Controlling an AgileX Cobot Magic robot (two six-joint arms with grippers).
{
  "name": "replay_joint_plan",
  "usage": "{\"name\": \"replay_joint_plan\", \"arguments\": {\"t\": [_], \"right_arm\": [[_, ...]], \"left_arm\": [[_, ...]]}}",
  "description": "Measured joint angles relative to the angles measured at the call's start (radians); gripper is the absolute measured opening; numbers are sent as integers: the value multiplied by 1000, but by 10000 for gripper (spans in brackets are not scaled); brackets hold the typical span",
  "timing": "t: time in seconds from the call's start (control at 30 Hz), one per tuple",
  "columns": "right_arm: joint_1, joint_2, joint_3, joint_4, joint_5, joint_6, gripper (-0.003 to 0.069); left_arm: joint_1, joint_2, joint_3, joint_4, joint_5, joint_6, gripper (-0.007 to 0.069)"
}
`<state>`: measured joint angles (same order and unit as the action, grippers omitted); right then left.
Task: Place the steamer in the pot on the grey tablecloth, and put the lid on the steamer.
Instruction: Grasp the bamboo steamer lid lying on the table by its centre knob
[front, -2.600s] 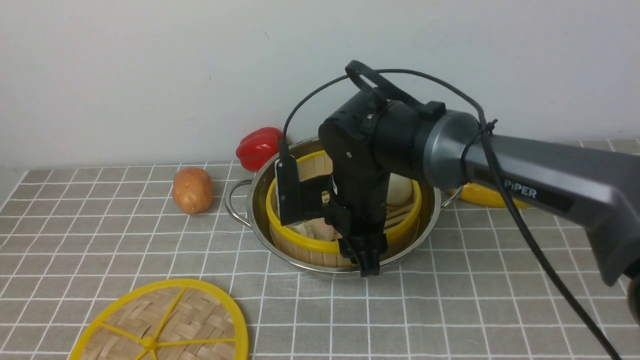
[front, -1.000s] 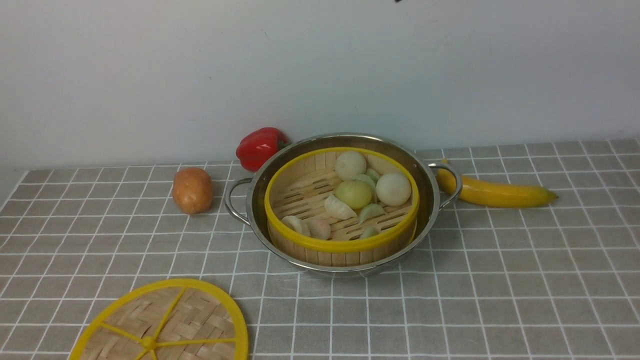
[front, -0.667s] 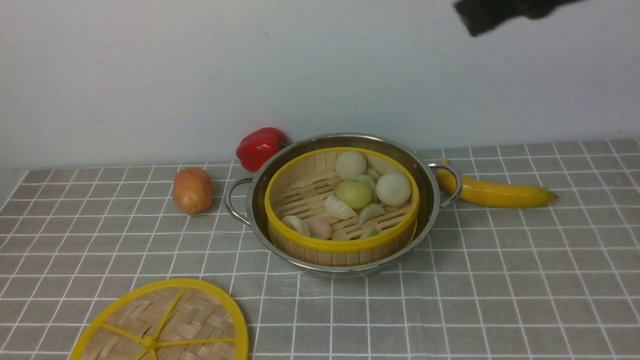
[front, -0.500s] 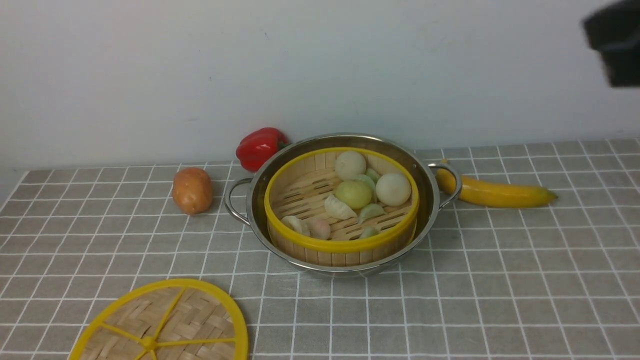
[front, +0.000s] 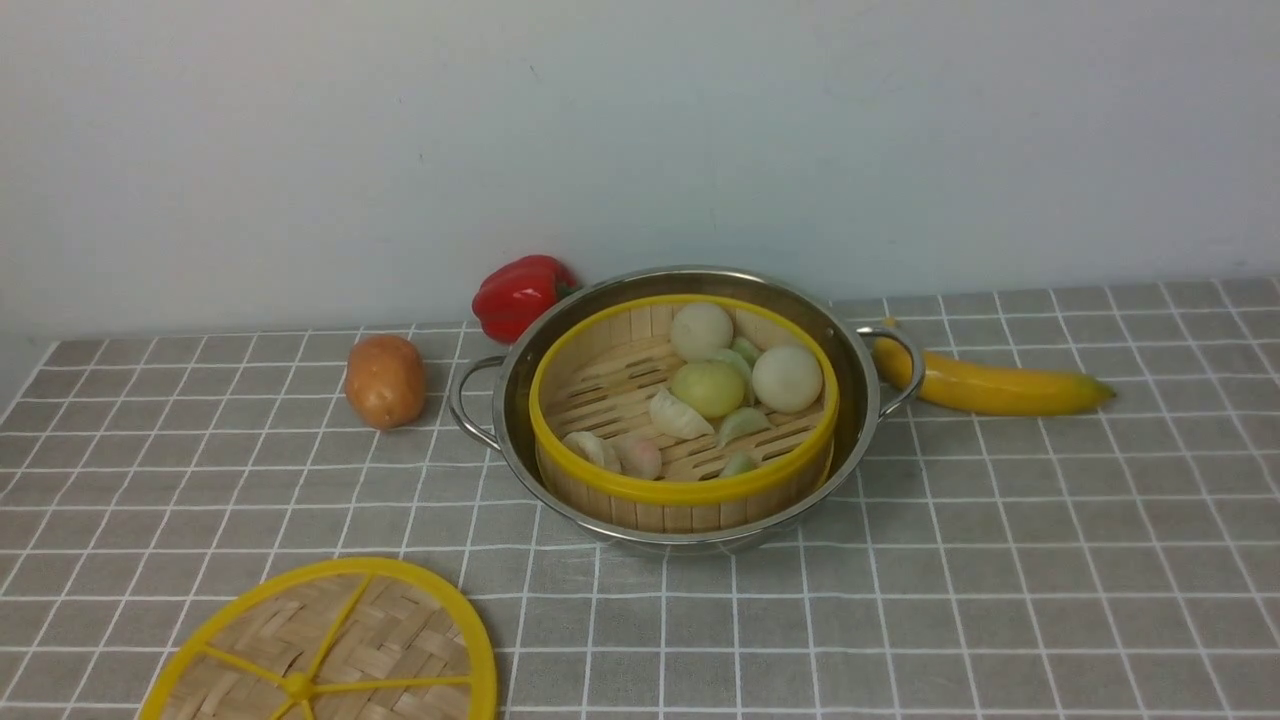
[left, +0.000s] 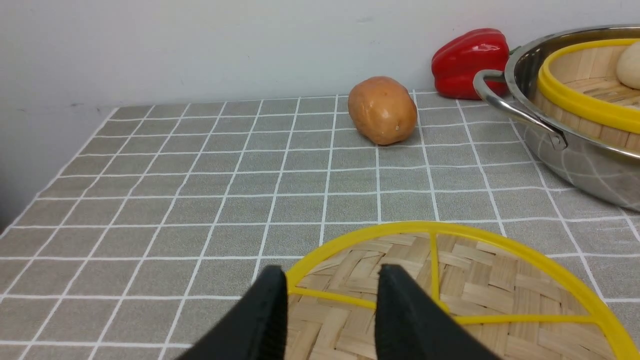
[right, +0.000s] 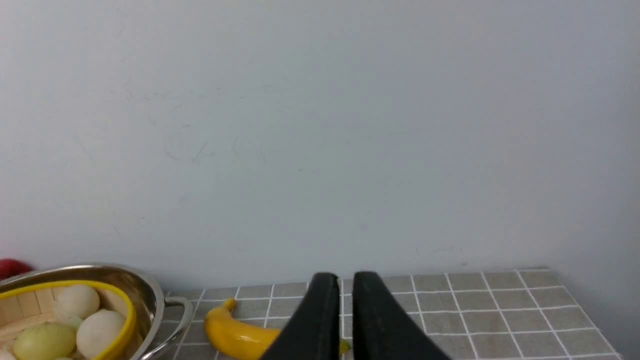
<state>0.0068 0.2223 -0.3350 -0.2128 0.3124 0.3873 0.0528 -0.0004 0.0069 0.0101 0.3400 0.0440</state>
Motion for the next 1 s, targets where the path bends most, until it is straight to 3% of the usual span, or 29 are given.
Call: {"name": "replay_joint_plan", "arguments": {"t": [0.33, 0.73, 0.9, 1.0], "right_arm": [[0, -62, 268, -31, -60, 18, 112], [0, -150, 344, -33, -60, 16, 153], [0, -181, 344, 175, -11, -177, 166], [0, -207, 344, 337, 0, -368, 174]], "left_arm": [[0, 0, 0, 0, 0, 0, 243], [0, 0, 0, 0, 0, 0, 243], [0, 0, 0, 0, 0, 0, 243], [0, 0, 0, 0, 0, 0, 243]]}}
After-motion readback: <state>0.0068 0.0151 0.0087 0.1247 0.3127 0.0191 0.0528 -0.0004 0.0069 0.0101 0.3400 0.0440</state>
